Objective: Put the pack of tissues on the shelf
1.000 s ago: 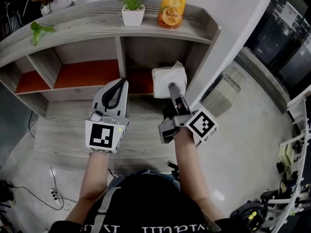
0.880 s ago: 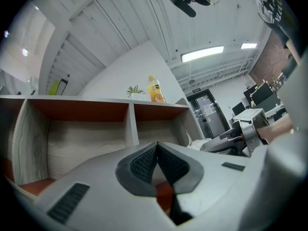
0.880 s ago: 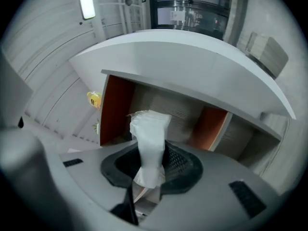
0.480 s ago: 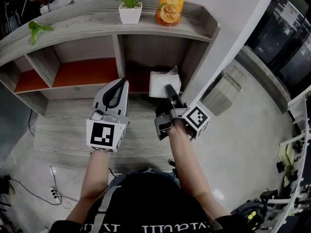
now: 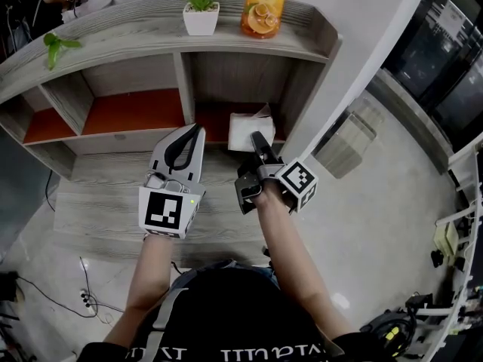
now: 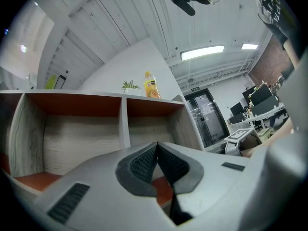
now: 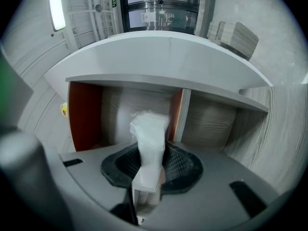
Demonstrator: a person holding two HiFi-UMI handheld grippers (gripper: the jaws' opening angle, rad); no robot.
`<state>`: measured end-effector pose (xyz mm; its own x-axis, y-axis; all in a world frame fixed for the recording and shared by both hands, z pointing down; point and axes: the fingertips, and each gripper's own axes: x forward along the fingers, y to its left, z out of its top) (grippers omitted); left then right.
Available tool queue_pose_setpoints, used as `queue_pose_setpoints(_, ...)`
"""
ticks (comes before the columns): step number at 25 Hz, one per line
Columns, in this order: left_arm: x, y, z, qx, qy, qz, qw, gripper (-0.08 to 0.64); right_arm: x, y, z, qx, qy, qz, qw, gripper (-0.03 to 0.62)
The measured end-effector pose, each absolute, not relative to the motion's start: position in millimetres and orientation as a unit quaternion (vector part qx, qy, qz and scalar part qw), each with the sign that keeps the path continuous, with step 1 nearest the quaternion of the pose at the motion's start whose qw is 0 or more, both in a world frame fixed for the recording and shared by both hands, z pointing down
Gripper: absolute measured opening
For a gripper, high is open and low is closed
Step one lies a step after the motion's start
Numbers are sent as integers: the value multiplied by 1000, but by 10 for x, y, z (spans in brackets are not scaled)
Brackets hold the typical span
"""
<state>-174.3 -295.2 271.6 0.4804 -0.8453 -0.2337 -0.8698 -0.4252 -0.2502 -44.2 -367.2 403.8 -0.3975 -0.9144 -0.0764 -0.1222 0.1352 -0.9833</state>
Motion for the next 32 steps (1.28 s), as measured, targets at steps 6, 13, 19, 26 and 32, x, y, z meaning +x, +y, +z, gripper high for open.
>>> queue_pose_setpoints(6, -1689, -2906, 2767, -848, 505, 31, 159, 12, -448, -3655, 4144, -413, 641, -529, 373, 114)
queue_pose_setpoints(13, -1662, -2885, 2797, -850, 502, 32, 156, 12, -435, -3646, 4249, -443, 626, -537, 352, 146)
queue_pose_setpoints(19, -1652, -2886, 2805, -850, 503, 32, 151, 12, -425, -3686, 4338, -455, 619, -545, 337, 234)
queue_pose_setpoints(26, -1681, -2903, 2809, -848, 508, 31, 147, 12, -471, -3828, 4361, -464, 622, -546, 316, 271)
queue_pose_setpoints(32, -1725, -2936, 2790, -842, 513, 36, 160, 12, -469, -3952, 4387, -486, 634, -532, 281, 317)
